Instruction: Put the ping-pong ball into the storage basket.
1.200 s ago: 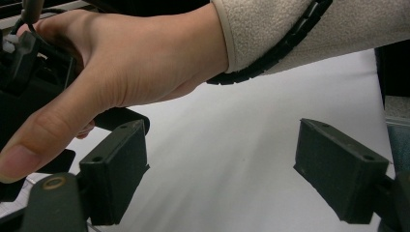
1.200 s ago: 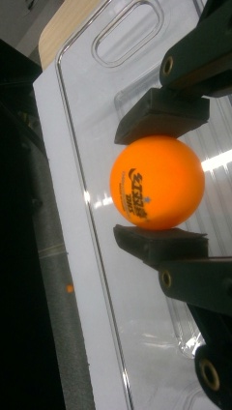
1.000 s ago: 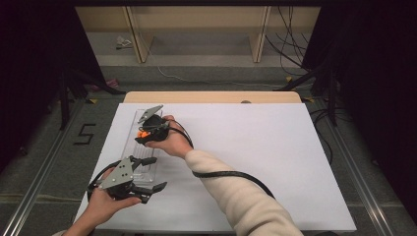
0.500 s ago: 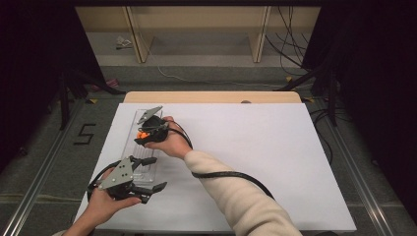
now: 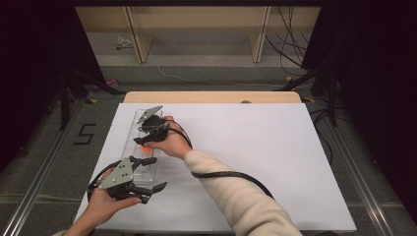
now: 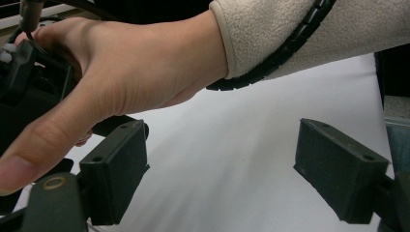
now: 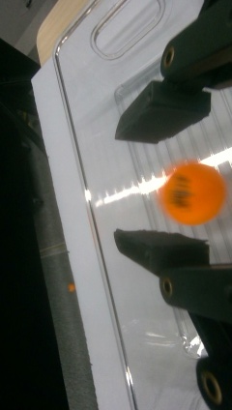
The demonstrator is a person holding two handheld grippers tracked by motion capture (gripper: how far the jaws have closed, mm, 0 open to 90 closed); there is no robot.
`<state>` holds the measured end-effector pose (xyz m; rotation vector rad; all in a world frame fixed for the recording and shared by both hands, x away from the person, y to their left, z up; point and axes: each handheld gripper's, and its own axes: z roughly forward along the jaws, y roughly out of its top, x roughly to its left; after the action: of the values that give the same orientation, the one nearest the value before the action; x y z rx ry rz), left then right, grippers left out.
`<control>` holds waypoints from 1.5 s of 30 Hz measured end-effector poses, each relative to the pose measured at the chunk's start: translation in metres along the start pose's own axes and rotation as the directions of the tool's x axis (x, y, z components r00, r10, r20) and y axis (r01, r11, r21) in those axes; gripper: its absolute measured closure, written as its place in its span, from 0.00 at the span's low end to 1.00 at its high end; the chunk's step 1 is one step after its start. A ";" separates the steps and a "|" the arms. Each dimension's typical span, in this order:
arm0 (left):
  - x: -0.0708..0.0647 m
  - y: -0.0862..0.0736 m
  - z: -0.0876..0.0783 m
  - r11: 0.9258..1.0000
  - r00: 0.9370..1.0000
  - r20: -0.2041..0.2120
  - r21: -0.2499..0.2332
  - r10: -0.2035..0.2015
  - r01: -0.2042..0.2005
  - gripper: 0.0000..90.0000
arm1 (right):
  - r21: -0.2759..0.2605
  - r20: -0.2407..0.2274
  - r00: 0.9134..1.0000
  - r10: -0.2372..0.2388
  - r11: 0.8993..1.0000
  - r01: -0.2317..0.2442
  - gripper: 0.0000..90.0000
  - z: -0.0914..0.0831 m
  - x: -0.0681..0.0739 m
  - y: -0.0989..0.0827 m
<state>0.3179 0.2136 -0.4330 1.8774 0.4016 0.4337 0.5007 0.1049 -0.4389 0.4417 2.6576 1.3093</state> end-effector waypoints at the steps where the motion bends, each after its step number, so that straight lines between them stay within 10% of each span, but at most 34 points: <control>1: 0.000 0.000 0.000 1.000 1.000 0.001 0.000 0.000 0.000 0.21 | -0.004 0.002 1.000 0.000 1.000 0.000 0.48 0.000 0.000 0.000; 18: 0.000 0.000 0.000 1.000 1.000 0.001 -0.002 0.000 0.000 0.20 | -0.055 0.035 0.999 0.030 0.998 -0.028 0.20 -0.021 -0.005 0.004; 45: 0.000 0.000 0.000 1.000 1.000 -0.004 0.000 -0.004 0.004 0.20 | -0.089 0.109 0.990 0.089 0.993 -0.079 0.18 -0.075 -0.026 -0.025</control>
<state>0.3177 0.2138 -0.4332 1.8758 0.4074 0.4348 0.5008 0.0256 -0.4128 0.6040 2.5060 1.3708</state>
